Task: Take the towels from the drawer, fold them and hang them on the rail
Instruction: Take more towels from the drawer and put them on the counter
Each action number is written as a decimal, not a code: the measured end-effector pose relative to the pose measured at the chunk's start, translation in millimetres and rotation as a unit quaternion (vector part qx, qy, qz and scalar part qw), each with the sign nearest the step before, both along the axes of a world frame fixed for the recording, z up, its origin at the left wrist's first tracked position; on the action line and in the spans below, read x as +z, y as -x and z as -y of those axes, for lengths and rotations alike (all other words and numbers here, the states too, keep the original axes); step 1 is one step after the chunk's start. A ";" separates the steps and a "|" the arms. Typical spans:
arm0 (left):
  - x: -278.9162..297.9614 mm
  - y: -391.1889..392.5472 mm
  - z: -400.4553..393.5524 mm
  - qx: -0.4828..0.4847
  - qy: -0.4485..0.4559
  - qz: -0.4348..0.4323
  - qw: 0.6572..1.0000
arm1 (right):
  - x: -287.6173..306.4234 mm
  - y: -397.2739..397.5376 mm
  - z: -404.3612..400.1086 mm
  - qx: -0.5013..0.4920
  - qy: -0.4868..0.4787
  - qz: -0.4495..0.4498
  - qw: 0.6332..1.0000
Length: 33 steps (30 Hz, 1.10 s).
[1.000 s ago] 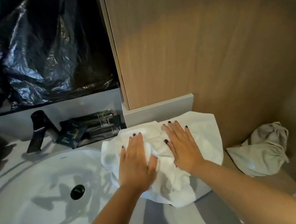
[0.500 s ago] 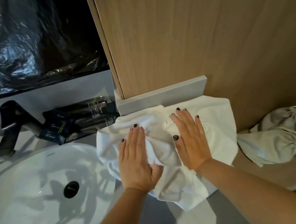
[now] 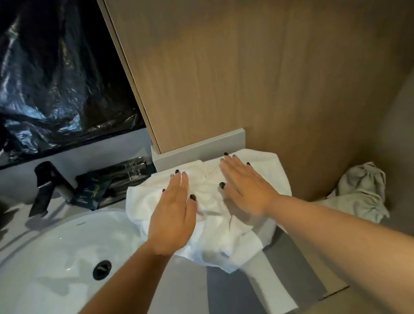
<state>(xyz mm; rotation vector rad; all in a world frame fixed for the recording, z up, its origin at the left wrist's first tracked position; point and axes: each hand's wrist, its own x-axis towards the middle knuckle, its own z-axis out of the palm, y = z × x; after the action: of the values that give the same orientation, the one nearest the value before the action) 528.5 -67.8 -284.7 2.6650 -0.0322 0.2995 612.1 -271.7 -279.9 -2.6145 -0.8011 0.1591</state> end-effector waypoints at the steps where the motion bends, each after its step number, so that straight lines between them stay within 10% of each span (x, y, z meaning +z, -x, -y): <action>1: 10.1 3.4 8.8 -0.003 -0.001 0.006 1.000 | 9.6 5.3 8.1 0.000 -0.006 0.006 1.000; 16: 50.1 90.9 217.1 0.013 0.034 0.045 0.998 | 67.6 115.1 236.1 -0.024 -0.036 0.078 0.996; 33: -53.5 139.8 353.0 -0.113 0.026 -0.084 0.990 | -55.9 206.5 396.5 -0.141 0.000 -0.064 0.988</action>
<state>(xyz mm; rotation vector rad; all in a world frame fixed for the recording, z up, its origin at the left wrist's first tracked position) 388.7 -420.7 -338.2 2.5939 -0.2666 0.0035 405.6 -668.1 -335.8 -2.6521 -0.3811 0.2417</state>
